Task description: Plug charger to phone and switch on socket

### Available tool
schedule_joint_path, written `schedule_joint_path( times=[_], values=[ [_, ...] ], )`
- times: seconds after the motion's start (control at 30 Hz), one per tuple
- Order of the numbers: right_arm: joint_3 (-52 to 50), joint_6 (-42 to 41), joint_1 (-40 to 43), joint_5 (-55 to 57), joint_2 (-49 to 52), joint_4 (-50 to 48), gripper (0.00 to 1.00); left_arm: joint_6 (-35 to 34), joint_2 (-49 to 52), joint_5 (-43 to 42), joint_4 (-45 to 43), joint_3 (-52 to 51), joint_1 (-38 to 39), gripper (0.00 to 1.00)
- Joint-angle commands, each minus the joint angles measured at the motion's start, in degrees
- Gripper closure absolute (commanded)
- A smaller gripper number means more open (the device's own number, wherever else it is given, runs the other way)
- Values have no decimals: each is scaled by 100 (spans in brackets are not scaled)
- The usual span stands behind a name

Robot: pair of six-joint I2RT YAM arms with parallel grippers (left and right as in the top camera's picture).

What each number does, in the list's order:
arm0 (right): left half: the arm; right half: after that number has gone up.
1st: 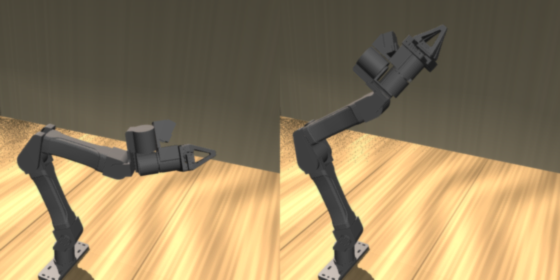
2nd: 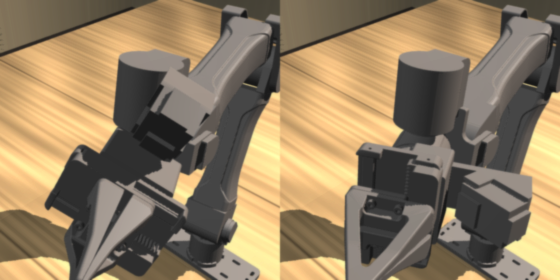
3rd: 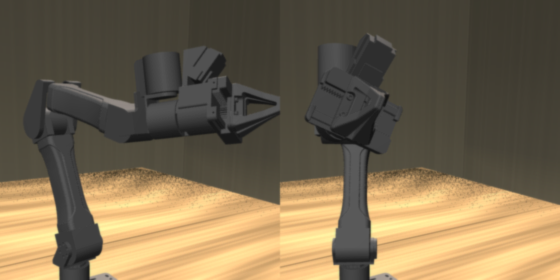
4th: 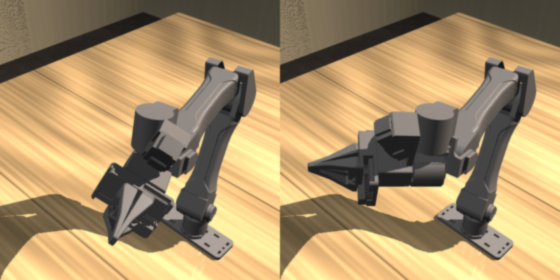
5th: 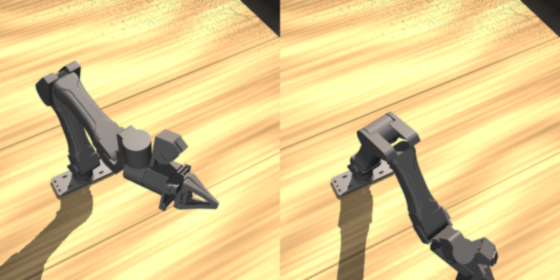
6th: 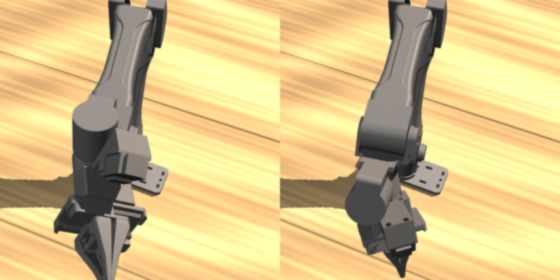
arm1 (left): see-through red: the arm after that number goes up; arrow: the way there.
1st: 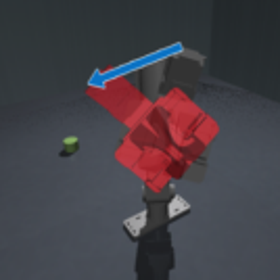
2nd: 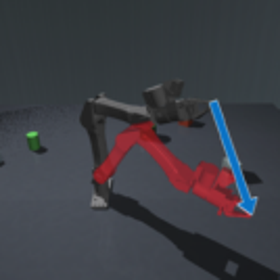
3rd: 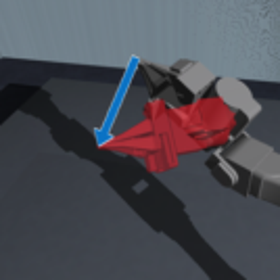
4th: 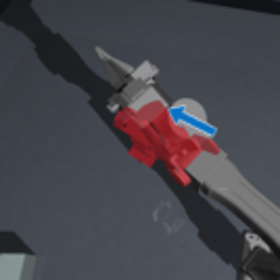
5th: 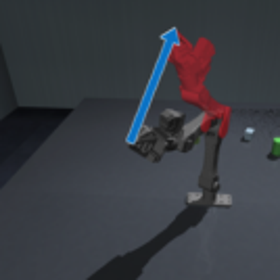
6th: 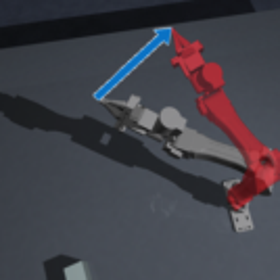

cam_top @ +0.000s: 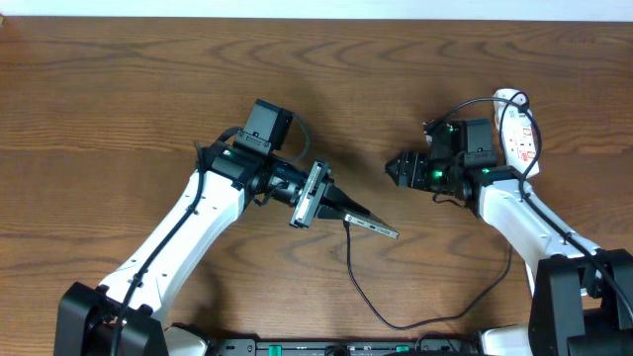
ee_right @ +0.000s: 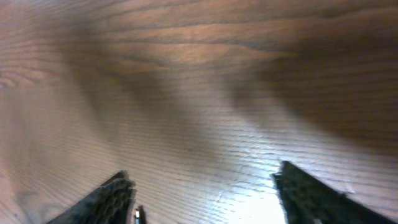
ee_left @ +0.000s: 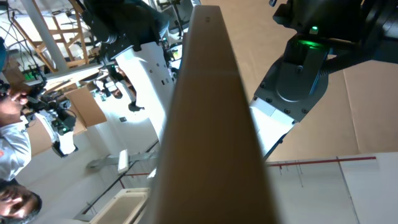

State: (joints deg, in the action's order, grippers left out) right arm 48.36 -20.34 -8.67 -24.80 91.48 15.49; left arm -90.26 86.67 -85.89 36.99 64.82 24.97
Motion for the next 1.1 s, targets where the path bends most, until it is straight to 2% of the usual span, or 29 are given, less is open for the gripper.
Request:
schedule_joint_path(
  times=[0.0,0.2,0.33,0.47,0.7,0.93,1.07],
  values=[
    [28,-20,-315,122,-17,13,36,-96,-22,-420,-22,-4,0,92],
    [103,-260,-1091,772,-17,105,39,-92,-22,-420,-22,-4,-166,93],
    [291,-793,-1576,966,-17,417,41,-59,-22,-420,-24,-4,-361,93],
    [398,-1088,-2039,1064,-17,885,45,24,-22,-420,-22,-4,-577,92],
    [413,-1399,-2983,2092,-4,1790,46,129,-22,-420,-24,-4,-789,92],
    [415,-1735,-3386,2253,42,2422,57,173,-22,-420,-24,-4,-793,93],
    [415,-1799,-3366,2277,48,2656,57,173,-22,-420,-22,-4,-793,92]
  ],
)
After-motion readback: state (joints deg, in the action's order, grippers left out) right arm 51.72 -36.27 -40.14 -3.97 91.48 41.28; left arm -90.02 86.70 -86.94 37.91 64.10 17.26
